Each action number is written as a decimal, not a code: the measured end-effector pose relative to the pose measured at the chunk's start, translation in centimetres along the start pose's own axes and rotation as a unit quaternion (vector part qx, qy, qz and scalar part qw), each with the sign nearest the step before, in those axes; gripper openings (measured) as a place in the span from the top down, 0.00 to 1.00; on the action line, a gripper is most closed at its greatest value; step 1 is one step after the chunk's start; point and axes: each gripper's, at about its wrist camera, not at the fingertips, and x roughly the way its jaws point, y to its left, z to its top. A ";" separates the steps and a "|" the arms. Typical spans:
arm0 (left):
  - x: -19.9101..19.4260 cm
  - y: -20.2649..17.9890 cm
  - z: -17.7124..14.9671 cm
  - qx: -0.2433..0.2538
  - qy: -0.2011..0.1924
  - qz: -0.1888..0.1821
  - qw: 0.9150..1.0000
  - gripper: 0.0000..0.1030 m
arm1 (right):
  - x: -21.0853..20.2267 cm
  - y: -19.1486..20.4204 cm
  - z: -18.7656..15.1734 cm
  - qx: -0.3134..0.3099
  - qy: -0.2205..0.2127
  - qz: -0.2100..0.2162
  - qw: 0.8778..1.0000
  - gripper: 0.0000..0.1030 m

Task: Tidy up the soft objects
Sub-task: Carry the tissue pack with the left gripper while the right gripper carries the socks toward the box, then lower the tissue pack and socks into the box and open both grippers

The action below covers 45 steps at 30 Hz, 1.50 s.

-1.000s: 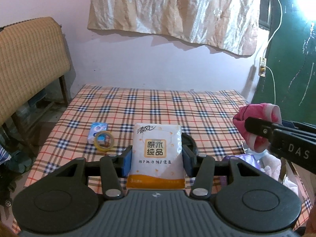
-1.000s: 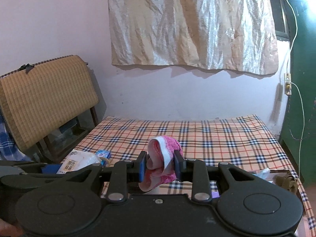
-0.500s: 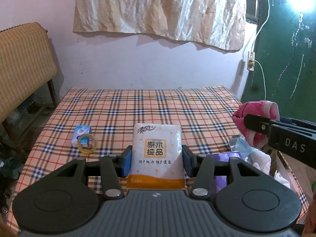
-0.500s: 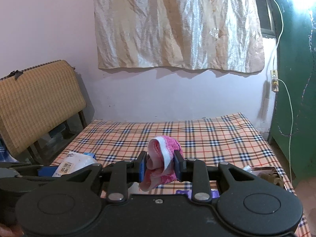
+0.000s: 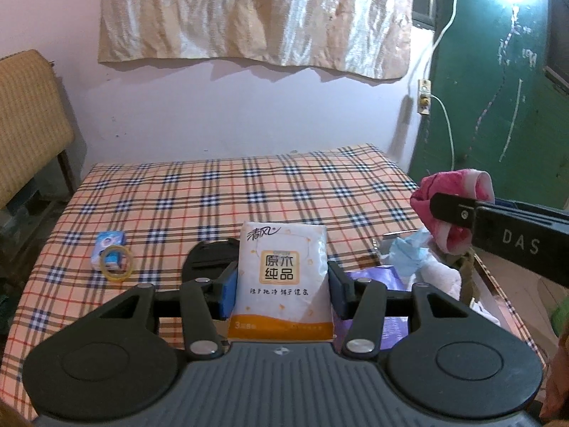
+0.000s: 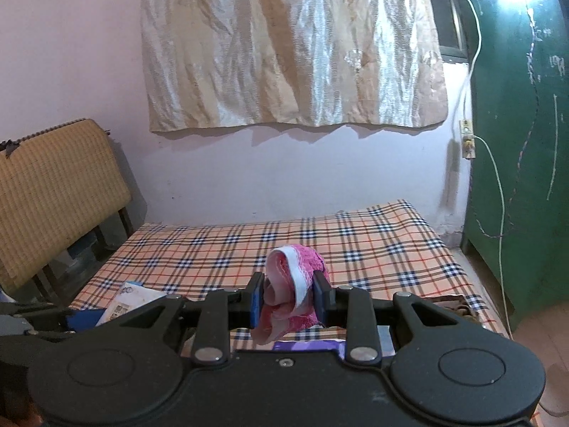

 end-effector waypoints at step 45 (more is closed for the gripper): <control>8.4 -14.1 -2.7 0.073 0.073 -0.148 0.984 0.37 | 0.1 -16.0 -5.0 0.091 0.051 -0.093 0.990 0.60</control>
